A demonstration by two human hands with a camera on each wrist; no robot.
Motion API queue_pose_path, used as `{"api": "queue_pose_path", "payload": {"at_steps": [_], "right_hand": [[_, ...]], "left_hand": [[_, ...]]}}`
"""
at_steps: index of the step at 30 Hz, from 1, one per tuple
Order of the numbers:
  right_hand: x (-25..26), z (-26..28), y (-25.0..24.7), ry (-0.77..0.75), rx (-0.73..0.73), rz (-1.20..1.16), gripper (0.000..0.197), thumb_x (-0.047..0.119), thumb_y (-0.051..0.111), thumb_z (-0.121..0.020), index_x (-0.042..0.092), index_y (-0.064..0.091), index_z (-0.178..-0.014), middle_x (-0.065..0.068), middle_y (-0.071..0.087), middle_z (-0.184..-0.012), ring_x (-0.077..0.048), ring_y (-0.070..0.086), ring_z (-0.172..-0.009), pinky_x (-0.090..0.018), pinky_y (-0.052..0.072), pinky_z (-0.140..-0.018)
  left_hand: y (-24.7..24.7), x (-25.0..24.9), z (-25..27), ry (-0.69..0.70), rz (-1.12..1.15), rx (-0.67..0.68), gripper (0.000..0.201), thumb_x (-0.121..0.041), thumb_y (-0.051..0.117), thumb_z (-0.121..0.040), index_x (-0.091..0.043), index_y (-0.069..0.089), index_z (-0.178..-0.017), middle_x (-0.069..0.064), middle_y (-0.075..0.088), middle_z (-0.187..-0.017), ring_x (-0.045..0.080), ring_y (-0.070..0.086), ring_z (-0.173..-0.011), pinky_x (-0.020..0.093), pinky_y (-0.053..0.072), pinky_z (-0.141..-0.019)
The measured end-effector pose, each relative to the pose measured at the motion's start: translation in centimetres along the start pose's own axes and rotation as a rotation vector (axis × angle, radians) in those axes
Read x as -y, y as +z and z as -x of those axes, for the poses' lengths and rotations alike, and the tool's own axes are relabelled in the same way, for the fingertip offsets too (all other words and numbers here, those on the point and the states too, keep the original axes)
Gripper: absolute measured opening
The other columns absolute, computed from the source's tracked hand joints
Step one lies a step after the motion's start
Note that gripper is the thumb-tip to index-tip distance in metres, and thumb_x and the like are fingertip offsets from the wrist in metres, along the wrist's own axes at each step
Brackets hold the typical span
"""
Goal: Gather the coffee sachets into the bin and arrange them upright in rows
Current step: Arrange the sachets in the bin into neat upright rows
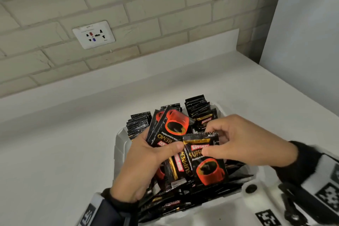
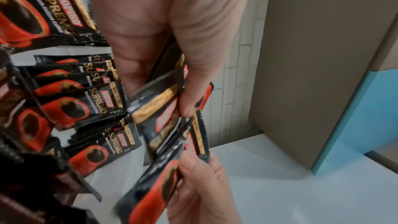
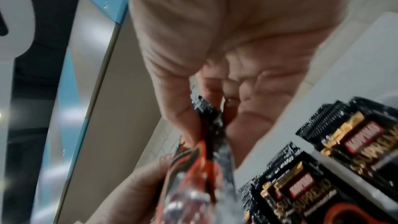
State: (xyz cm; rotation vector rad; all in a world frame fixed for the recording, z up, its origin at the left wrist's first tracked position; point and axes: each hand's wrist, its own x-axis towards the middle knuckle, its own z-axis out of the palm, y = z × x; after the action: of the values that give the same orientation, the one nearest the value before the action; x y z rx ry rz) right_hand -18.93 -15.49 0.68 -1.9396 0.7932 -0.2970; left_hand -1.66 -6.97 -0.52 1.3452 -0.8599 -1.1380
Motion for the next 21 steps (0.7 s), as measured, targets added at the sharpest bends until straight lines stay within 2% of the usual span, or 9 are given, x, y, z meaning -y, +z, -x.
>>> {"api": "queue_pose_path", "payload": {"at_steps": [2, 4, 7, 10, 13, 15, 17, 19, 21], "right_hand": [[-0.5, -0.1, 0.1, 0.038, -0.095, -0.204, 0.010, 0.010, 0.069, -0.077, 0.007, 0.065, -0.086, 0.004, 0.071, -0.070, -0.011, 0.066, -0.058, -0.022, 0.054, -0.055], [-1.0, -0.2, 0.3, 0.078, -0.213, -0.389, 0.009, 0.005, 0.069, -0.076, 0.008, 0.065, -0.085, 0.001, 0.071, -0.070, -0.013, 0.067, -0.058, -0.021, 0.054, -0.051], [-1.5, -0.2, 1.1, 0.115, -0.241, -0.552, 0.012, 0.005, 0.067, -0.077, 0.012, 0.065, -0.085, -0.004, 0.072, -0.082, -0.016, 0.071, -0.069, -0.022, 0.056, -0.055], [-1.8, 0.0, 1.4, 0.144, -0.164, -0.447, 0.011, 0.007, 0.068, -0.078, 0.011, 0.064, -0.088, -0.005, 0.071, -0.087, -0.013, 0.070, -0.074, -0.022, 0.056, -0.060], [-1.5, 0.6, 0.8, 0.087, -0.042, -0.203, 0.013, 0.017, 0.070, -0.077, 0.015, 0.067, -0.090, -0.001, 0.072, -0.091, -0.010, 0.069, -0.079, -0.026, 0.056, -0.077], [-0.9, 0.9, -0.1, 0.035, -0.069, -0.064, 0.016, 0.025, 0.072, -0.075, 0.024, 0.068, -0.090, 0.005, 0.068, -0.096, 0.001, 0.064, -0.072, -0.016, 0.051, -0.072], [-0.2, 0.8, -0.9, -0.014, -0.097, -0.076, 0.019, 0.026, 0.074, -0.072, 0.029, 0.068, -0.089, 0.008, 0.066, -0.100, 0.007, 0.059, -0.063, -0.009, 0.045, -0.063], [0.1, 0.3, -0.9, -0.034, -0.081, -0.115, 0.021, 0.026, 0.075, -0.070, 0.027, 0.069, -0.090, 0.007, 0.070, -0.095, 0.002, 0.063, -0.064, -0.013, 0.049, -0.064], [0.0, -0.4, -0.4, -0.012, -0.056, -0.123, 0.016, 0.024, 0.076, -0.070, 0.021, 0.067, -0.083, 0.008, 0.071, -0.077, -0.006, 0.064, -0.061, -0.020, 0.053, -0.064]], "left_hand": [[0.1, 0.3, 0.1, -0.023, 0.105, -0.018, 0.026, -0.001, 0.070, -0.054, -0.014, 0.071, -0.076, 0.010, 0.073, -0.076, 0.020, 0.069, -0.065, 0.027, 0.057, -0.055], [0.2, 0.8, 0.2, -0.053, 0.189, -0.037, 0.029, -0.001, 0.068, -0.057, -0.009, 0.066, -0.084, 0.011, 0.071, -0.072, 0.018, 0.066, -0.056, 0.026, 0.055, -0.050], [0.5, 1.1, 0.0, -0.038, 0.234, -0.112, 0.034, -0.001, 0.067, -0.057, -0.007, 0.062, -0.090, 0.009, 0.072, -0.075, 0.015, 0.065, -0.056, 0.025, 0.054, -0.048], [0.6, 0.8, -0.3, 0.014, 0.254, -0.150, 0.035, -0.001, 0.067, -0.059, -0.005, 0.063, -0.094, 0.008, 0.072, -0.076, 0.014, 0.065, -0.056, 0.024, 0.053, -0.048], [-0.1, 0.4, -0.6, 0.043, 0.194, -0.166, 0.037, -0.003, 0.068, -0.058, -0.007, 0.062, -0.094, 0.005, 0.072, -0.073, 0.012, 0.065, -0.057, 0.022, 0.052, -0.049], [-0.6, 0.1, -0.7, 0.073, 0.076, -0.152, 0.038, -0.002, 0.071, -0.059, -0.008, 0.062, -0.096, 0.004, 0.071, -0.073, 0.012, 0.062, -0.053, 0.022, 0.051, -0.050], [-0.7, -0.1, -0.6, 0.081, -0.029, -0.116, 0.033, 0.005, 0.072, -0.065, -0.008, 0.063, -0.094, 0.004, 0.070, -0.071, 0.012, 0.061, -0.052, 0.022, 0.051, -0.050], [-0.4, -0.1, -0.4, 0.068, -0.084, -0.058, 0.028, 0.005, 0.073, -0.067, -0.009, 0.064, -0.090, 0.006, 0.071, -0.070, 0.015, 0.062, -0.052, 0.023, 0.053, -0.051], [0.1, -0.3, -0.2, 0.068, -0.098, 0.008, 0.030, -0.004, 0.076, -0.060, -0.008, 0.065, -0.088, 0.009, 0.071, -0.070, 0.023, 0.061, -0.054, 0.027, 0.055, -0.054]]}}
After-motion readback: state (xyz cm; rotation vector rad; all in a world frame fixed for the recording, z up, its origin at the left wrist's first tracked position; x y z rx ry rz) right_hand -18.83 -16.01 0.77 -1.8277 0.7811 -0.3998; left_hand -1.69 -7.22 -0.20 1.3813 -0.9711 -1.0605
